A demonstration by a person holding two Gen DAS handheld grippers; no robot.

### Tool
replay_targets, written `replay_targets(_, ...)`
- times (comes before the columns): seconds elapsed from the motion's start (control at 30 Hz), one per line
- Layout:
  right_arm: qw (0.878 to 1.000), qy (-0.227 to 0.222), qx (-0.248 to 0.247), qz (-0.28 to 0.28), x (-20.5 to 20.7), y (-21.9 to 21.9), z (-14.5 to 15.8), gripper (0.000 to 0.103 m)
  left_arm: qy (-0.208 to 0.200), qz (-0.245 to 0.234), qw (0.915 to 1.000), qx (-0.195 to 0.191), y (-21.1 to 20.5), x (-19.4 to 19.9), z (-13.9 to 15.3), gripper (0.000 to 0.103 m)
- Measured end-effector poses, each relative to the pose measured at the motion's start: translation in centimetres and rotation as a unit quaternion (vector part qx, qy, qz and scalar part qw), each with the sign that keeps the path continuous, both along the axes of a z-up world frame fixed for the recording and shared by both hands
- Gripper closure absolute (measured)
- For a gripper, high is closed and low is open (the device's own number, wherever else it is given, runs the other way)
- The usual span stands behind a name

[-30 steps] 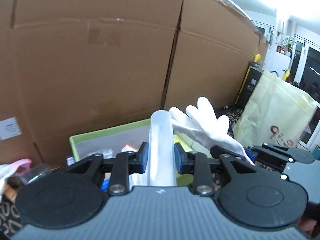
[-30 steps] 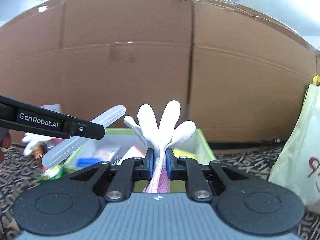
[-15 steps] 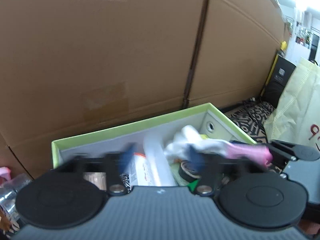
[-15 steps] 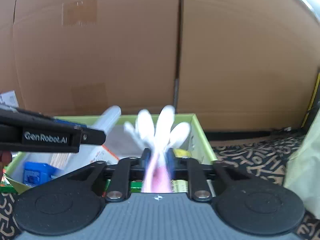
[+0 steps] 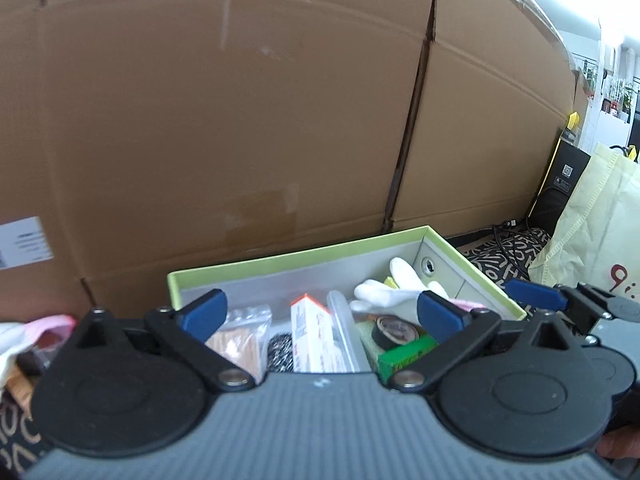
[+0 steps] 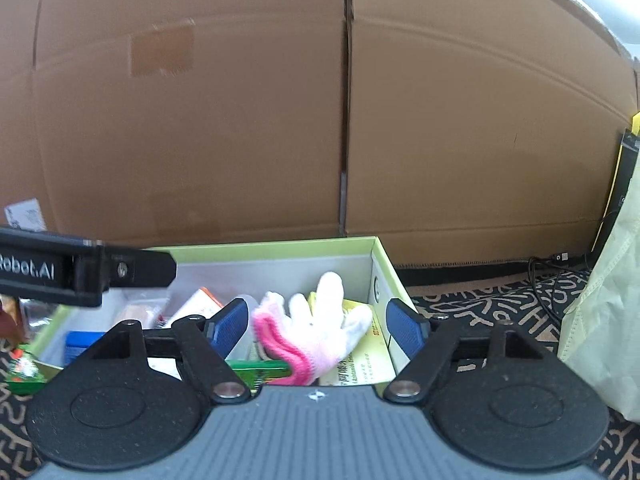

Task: Organize objects
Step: 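Grasp the clear plastic cup with the left tool while the right grasps the green box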

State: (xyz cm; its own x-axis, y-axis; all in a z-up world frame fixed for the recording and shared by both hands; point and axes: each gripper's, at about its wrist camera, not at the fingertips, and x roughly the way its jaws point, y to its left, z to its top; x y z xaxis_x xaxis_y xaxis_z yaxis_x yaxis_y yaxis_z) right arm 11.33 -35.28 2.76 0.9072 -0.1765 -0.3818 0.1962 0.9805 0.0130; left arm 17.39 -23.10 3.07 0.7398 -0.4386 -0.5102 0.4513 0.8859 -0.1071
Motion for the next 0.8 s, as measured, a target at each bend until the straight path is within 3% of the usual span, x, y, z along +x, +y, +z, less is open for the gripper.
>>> replay_targets(0.07,1.000,-0.009,-0.001,0.005,-1.1,0.8,0.6,0.018,0.002,0.006,1.0000,0.007,1.1,-1.0,0.5,0.000)
replay_targets(0.43,0.997,-0.031,-0.015,0.064,-4.8,6.4,1.3,0.015,-0.009,0.035,0.9993,0.012,8.3,-6.3,0.6,0.000)
replay_targets(0.6,0.994,-0.028,0.002,0.103,-6.6,9.6,0.1,0.015,-0.010,0.081,0.9966,0.015,13.5,-8.3,-1.3,0.000)
replay_targets(0.8,0.989,0.002,0.024,0.144,-7.1,13.7,-2.7,0.015,0.034,0.127,0.9914,0.009,18.8,-9.3,-4.8,0.000)
